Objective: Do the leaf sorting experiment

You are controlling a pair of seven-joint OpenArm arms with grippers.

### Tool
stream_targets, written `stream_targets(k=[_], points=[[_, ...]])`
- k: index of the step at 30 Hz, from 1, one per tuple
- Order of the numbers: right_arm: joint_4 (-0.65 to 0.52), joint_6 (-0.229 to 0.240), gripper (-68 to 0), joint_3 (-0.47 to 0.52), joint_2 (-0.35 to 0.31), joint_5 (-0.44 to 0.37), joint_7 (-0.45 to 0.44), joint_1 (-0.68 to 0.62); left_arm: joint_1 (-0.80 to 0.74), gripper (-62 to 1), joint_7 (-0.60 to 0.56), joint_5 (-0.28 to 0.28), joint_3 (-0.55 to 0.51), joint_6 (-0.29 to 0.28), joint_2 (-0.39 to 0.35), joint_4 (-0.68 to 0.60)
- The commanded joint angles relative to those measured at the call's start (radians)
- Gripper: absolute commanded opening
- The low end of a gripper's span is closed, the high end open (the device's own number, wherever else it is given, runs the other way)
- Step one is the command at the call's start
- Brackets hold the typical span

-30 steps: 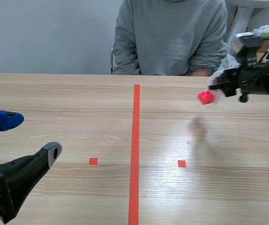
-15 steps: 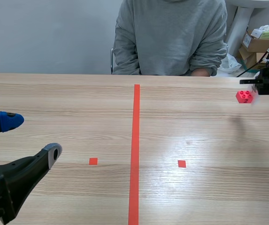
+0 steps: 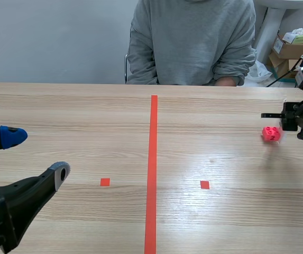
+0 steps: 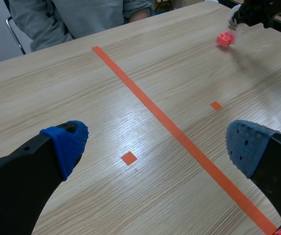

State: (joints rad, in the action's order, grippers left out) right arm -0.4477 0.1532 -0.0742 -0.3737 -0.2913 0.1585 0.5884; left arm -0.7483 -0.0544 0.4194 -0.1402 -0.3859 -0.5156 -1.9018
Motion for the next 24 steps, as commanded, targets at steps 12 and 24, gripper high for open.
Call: stream_targets(k=[12,24], points=[[-0.021,0.0,-48.0,-0.003,-0.014,0.0,-0.038,-0.012,-0.002,-0.7,-0.001,0.006,-0.007,-0.002,0.005,-0.021],[-0.152,0.106,-6.7,0.013,-0.068,-0.079,0.208,-0.041,-0.002,-0.7,0.0,0.006,-0.007,-0.002,0.005,-0.021]])
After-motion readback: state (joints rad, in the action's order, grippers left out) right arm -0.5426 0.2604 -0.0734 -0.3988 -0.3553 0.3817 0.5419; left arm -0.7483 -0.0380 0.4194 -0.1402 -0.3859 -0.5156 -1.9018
